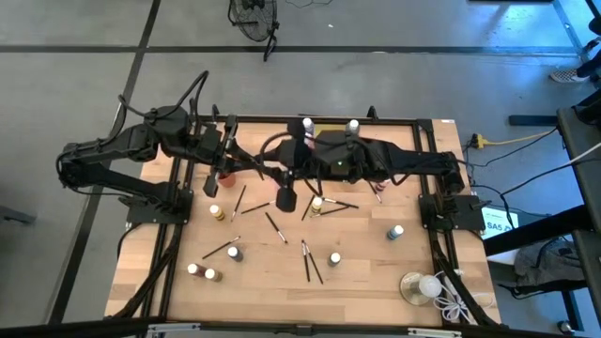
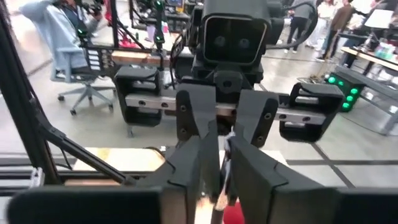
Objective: Pick & Place Paint Supplies
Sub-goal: Put the silver paint brush into the orange cup
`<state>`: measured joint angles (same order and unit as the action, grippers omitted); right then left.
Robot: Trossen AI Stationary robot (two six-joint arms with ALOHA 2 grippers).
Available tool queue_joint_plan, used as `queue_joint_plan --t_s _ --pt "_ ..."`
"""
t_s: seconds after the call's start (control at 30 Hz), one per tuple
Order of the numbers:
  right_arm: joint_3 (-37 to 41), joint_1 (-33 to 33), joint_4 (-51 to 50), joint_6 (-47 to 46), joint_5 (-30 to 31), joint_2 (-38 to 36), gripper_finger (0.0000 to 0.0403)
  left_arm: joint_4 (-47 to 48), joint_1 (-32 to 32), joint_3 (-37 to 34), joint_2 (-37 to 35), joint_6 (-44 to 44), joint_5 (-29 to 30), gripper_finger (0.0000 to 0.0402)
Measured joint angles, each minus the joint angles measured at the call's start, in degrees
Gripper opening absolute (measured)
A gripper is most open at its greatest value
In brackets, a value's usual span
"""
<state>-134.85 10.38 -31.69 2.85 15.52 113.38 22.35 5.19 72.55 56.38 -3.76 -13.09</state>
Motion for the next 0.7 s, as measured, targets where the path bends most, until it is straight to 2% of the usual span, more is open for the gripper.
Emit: queue_joint_plan --t_s 0.13,0.3,0.7 --pt "0.00 1.86 -2.71 0.23 2.77 -0.70 0.0118 2.18 0.04 0.00 -0.72 0.01 0.62 0.0018" --pt "0.00 3.67 -3.52 0.22 3.76 -1.63 0.0125 6.72 0.04 0.00 -4.00 0.87 1.96 0.0018" --pt "0.00 5.10 -9.18 -0.36 3.75 -1.68 0.0125 15.21 0.04 0.00 -12.80 3.71 17.19 0.0018"
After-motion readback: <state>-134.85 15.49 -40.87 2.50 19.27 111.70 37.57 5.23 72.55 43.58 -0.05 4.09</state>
